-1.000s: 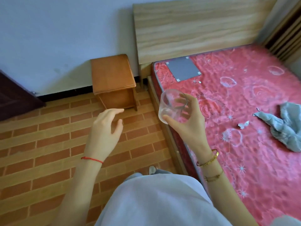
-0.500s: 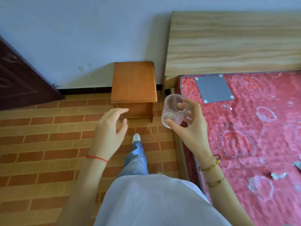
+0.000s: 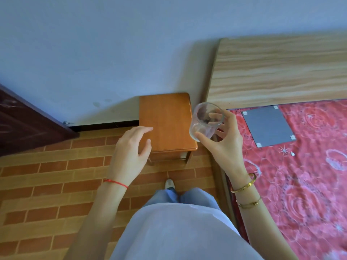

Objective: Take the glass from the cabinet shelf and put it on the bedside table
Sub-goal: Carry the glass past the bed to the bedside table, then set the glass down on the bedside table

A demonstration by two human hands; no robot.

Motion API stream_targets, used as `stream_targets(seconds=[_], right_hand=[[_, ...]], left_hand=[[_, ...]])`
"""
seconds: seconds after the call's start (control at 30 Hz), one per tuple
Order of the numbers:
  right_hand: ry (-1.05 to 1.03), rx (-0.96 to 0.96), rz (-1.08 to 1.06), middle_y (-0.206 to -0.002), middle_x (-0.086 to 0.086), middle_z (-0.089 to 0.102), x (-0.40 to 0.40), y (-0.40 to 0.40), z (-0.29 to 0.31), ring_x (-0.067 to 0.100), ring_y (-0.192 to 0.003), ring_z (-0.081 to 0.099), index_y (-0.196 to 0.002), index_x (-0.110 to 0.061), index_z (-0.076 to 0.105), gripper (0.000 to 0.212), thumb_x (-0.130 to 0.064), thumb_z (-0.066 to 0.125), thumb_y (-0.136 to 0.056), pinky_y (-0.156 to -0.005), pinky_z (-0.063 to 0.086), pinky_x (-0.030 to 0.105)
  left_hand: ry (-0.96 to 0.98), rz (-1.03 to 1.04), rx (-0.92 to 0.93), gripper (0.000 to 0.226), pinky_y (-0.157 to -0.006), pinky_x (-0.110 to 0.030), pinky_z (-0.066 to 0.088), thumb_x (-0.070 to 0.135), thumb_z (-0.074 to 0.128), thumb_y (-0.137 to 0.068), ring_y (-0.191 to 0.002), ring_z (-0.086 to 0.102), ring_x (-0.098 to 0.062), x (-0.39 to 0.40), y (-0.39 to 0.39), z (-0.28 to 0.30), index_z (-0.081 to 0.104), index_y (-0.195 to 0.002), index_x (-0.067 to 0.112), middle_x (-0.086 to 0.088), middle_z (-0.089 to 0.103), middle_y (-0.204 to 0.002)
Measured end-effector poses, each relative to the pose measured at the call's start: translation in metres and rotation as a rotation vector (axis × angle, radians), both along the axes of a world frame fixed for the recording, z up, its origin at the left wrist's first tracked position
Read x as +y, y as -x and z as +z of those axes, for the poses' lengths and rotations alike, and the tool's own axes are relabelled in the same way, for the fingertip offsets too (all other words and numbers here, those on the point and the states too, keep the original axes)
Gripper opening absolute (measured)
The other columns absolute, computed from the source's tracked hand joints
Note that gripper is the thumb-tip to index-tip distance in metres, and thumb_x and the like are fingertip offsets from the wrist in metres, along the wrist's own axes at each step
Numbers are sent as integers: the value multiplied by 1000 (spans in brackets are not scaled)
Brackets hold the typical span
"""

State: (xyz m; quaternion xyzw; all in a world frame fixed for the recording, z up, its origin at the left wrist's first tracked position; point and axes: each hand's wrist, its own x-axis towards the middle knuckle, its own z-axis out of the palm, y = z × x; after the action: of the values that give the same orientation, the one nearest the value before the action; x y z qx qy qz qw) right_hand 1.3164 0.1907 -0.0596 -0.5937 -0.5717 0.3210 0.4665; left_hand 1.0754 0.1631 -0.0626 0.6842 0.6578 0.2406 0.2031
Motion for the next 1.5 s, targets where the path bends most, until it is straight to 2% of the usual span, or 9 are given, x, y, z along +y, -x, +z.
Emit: stream_targets(seconds=[0.17, 0.4, 0.67, 0.87, 1.17, 1.33, 1.5], right_hand=[[54, 16, -30, -126, -5, 62, 43, 10, -7, 2, -115, 59, -136, -16, 45, 77, -16, 86, -71, -92, 52, 18], [115, 30, -28, -126, -5, 61, 93, 12, -20, 4, -116, 60, -135, -15, 45, 76, -14, 86, -71, -94, 55, 31], [168, 24, 31, -125, 0, 62, 162, 6, -30, 11, -117, 60, -135, -15, 46, 77, -14, 86, -70, -96, 54, 38], [181, 22, 62, -122, -1, 63, 208, -3, -46, 10, -114, 61, -134, -14, 46, 76, -13, 86, -69, -94, 55, 37], [235, 1, 99, -125, 0, 61, 259, -3, -93, 13, -115, 61, -133, -13, 45, 75, -15, 85, -70, -96, 54, 34], [294, -22, 101, -126, -3, 60, 286, 5, -131, 9, -115, 60, -134, -14, 44, 76, -18, 86, -70, -96, 53, 27], [336, -27, 99, -126, -5, 59, 313, 17, -181, 7, -114, 61, -134, -18, 43, 76, -21, 84, -71, -96, 54, 29]], left_hand=[[43, -22, -1, 33, -103, -40, 50, 19, 53, -96, -124, 57, -16, 50, 8, -3, 60, -129, 17, 1, 62, -131], [65, -26, 4, 32, -104, -36, 49, 18, 54, -96, -122, 58, -15, 104, 11, -16, 60, -128, 16, 0, 63, -129], [76, 29, 2, 32, -104, -38, 49, 18, 53, -96, -122, 57, -15, 162, 2, -26, 60, -128, 15, -1, 63, -129], [54, 88, 4, 32, -104, -36, 48, 16, 53, -96, -121, 58, -17, 203, -8, -43, 60, -127, 15, -2, 64, -128], [-14, 143, 49, 32, -105, -35, 46, 10, 52, -95, -119, 58, -20, 259, -9, -115, 61, -125, 10, -8, 64, -125], [24, 146, 101, 33, -106, -27, 38, 11, 53, -94, -120, 58, -20, 285, 2, -168, 60, -126, 10, -8, 64, -125], [87, 152, 126, 36, -109, -35, 41, 12, 53, -94, -123, 55, -20, 307, 15, -226, 57, -130, 11, -7, 61, -128]])
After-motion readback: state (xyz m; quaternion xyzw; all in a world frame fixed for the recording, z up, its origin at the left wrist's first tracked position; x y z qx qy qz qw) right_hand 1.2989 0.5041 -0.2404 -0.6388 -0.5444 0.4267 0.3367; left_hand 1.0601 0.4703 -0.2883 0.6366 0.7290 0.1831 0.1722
